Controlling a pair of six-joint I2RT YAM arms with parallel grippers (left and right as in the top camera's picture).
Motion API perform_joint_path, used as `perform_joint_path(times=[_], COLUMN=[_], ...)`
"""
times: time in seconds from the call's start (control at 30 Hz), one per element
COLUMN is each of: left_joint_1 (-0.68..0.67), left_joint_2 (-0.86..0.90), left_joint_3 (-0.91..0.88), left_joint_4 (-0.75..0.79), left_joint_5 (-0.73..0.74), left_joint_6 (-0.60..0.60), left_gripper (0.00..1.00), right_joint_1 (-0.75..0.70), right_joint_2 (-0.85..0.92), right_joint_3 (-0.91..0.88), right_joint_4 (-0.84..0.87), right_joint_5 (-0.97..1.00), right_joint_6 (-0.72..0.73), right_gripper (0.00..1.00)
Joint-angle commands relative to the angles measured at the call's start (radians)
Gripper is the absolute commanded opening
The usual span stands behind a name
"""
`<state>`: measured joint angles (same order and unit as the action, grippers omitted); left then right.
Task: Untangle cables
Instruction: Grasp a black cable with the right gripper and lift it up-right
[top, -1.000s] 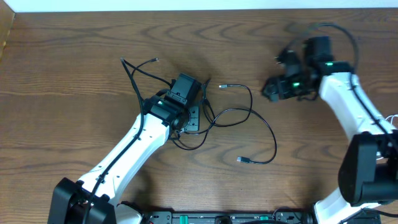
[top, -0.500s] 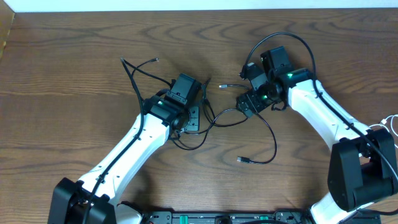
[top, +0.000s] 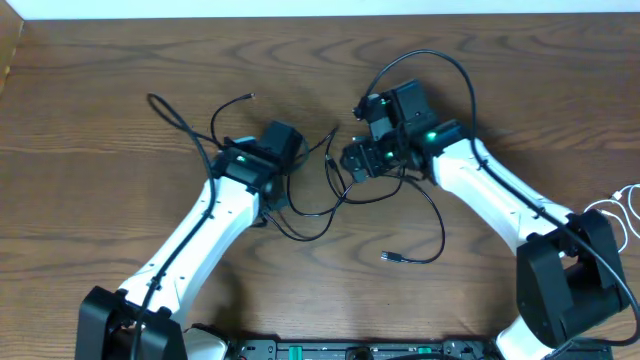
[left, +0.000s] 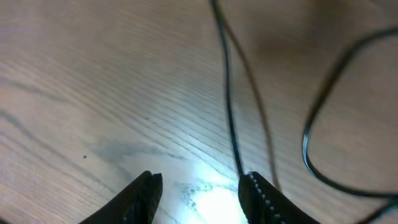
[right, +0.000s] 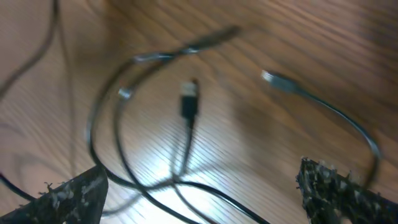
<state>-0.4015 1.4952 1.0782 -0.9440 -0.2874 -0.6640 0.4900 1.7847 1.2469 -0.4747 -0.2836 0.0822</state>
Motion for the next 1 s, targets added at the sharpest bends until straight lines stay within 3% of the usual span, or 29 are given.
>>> perform_joint_path(times=[0.0,0.4,0.53,0.6,0.7,0.77,0.97], left_joint_1=[0.035,0.084,0.110,0.137,0.201,0.246,0.370], left_joint_2=[0.000,0.000,0.000,0.000,0.000,0.000,0.000], left_joint_3=[0.005,0.005,0.005,0.005,0.005,0.005,0.005], left_joint_4=[-0.009,-0.008,-0.008,0.006,0.076,0.099,0.070], left_joint_5=[-0.004,0.007,0.019,0.089,0.329,0.430,0.426], left_joint_6=[-0.056,-0.056,-0.055,-0.017,0.181,0.246,0.249], left_gripper=[0.47,0.49,0.54,0.56,0.56,0.56,0.57], right_joint_1=[0.049,0.153,0.159,0.159,0.160,0.160,0.160], right_joint_2=[-0.015,-0.015,-0.015,-0.015,-0.015,-0.015,-0.014], right_joint_3=[-0.006,-0.006,-0.006,-0.006,-0.006,-0.006,-0.006], right_joint_4=[0.030,0.056,0.060,0.064,0.072,0.082,0.135], right_joint_5=[-0.003,0.098,0.099,0.101,0.142,0.164,0.180], right_joint_6=[0.093,0.109,0.143,0.163,0.248,0.301,0.325], right_gripper=[0.93,0.92,0.91,0.90,0.89,0.89,0.88])
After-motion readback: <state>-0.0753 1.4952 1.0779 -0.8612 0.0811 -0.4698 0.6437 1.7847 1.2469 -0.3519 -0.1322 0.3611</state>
